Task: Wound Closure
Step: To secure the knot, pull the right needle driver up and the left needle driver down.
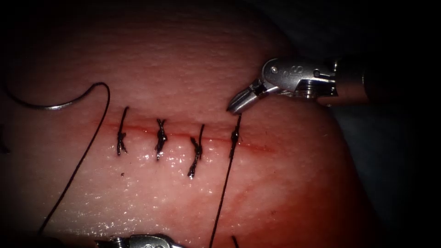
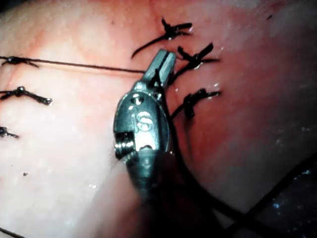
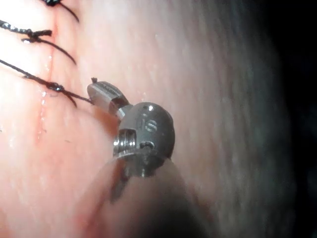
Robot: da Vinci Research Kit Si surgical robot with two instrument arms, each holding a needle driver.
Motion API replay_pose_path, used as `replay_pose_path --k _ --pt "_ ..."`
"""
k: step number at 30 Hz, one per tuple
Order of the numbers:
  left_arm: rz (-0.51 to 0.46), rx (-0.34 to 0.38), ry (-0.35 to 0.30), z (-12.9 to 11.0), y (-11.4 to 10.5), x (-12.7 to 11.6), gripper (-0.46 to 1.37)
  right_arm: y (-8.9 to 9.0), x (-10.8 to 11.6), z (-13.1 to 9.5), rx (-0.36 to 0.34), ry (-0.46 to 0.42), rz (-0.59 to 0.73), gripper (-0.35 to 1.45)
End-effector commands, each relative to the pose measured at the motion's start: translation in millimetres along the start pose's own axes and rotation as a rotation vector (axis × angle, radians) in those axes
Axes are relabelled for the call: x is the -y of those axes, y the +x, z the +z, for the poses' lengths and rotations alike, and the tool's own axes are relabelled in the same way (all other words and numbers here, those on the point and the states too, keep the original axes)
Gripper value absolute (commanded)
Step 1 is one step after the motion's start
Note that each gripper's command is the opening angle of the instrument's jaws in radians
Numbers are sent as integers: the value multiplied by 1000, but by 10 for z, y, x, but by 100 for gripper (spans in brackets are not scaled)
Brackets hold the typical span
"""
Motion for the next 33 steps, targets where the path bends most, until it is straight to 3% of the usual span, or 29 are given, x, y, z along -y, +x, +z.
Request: replay_pose_path --k 1,8,17,24,33 --pt "3 -1 -6 0 2 0 -35 0 2 0 1 -3 -1 -35" --pt "33 -4 1 4 25 -18 -35 2 14 7 2 -9 3 -35" --pt "41 -6 3 14 39 -51 -35 1 4 3 16 -69 34 -35" --pt "50 -7 -5 11 32 -37 -35 2 0 -1 28 -144 33 -35" --pt "49 -2 10 7 22 -18 -35 1 7 -2 29 -153 27 -35"
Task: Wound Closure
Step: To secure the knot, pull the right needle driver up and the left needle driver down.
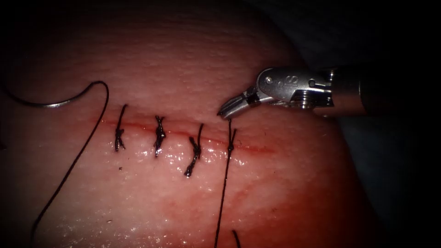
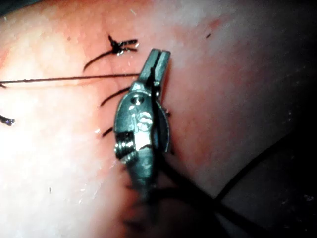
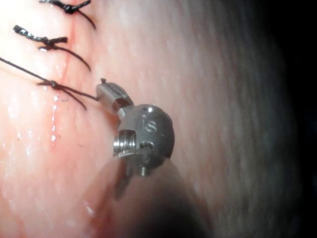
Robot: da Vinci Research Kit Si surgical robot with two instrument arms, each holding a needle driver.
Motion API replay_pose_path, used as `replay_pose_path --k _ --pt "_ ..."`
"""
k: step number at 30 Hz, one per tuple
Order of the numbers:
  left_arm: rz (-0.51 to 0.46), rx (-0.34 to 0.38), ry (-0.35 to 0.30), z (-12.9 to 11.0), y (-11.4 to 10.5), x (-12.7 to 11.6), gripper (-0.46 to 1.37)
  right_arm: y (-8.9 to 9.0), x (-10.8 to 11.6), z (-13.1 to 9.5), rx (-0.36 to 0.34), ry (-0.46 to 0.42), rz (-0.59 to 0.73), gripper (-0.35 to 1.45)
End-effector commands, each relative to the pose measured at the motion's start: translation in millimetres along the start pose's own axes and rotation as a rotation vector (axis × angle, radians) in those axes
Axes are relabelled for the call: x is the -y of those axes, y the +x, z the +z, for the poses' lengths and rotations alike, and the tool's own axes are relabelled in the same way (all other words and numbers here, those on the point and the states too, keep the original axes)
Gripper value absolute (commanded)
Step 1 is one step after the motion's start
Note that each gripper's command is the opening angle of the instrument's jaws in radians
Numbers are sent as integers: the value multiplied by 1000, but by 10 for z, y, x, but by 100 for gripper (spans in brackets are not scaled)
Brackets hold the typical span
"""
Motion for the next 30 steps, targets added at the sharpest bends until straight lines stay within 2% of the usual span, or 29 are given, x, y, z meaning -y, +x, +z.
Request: replay_pose_path --k 1,8,29,30 --pt "-1 1 1 0 -1 1 -35 0 -1 -1 3 -15 -2 -35" --pt "0 2 5 1 -5 7 -35 0 -5 -5 -8 -27 -12 -35" --pt "-1 -1 9 5 3 17 -35 -2 -8 -6 -17 -44 -33 -35" --pt "-2 -1 9 5 3 18 -35 -3 -8 -6 -16 -47 -32 -13"
